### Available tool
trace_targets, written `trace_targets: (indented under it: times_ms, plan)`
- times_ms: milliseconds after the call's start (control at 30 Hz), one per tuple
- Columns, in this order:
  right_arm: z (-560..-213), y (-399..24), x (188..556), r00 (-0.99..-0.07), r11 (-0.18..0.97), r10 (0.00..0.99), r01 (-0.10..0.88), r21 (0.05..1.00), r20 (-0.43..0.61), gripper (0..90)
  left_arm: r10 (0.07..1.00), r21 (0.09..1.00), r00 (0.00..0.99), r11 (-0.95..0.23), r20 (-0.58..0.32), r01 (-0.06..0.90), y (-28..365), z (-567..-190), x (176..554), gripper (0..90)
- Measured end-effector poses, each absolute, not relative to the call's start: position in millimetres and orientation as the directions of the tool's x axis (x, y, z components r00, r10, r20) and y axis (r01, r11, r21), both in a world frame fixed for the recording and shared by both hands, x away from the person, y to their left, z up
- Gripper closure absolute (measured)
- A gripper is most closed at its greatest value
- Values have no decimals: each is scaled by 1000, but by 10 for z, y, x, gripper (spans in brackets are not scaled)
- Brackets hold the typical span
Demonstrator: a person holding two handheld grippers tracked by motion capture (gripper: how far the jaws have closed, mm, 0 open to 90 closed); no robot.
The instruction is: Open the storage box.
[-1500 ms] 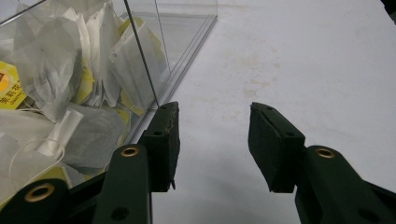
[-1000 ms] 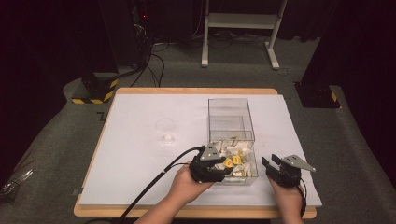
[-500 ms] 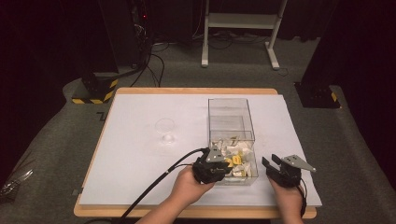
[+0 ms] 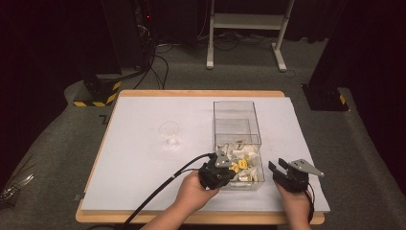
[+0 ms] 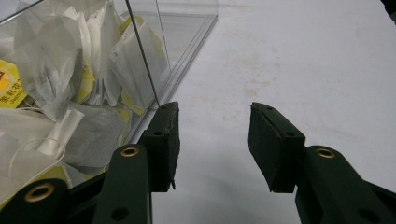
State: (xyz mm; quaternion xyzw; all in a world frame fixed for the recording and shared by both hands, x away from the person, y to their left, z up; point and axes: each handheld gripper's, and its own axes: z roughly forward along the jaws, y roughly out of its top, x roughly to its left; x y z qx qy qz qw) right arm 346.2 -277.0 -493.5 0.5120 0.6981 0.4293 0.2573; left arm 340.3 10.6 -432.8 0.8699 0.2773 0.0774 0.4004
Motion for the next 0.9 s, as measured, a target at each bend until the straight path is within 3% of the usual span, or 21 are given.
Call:
trace_targets:
  times_ms: [467, 900]
  plan:
    - [-4935, -2769, 3460, -343, 107, 936, 494, 863, 80, 538, 542, 784, 836, -481, -87, 393, 190, -4350, 3378, 900]
    - [-4935, -2773, 3461, -344, 106, 935, 492, 864, 81, 537, 565, 878, 821, -352, -77, 325, 346, -4148, 3372, 900]
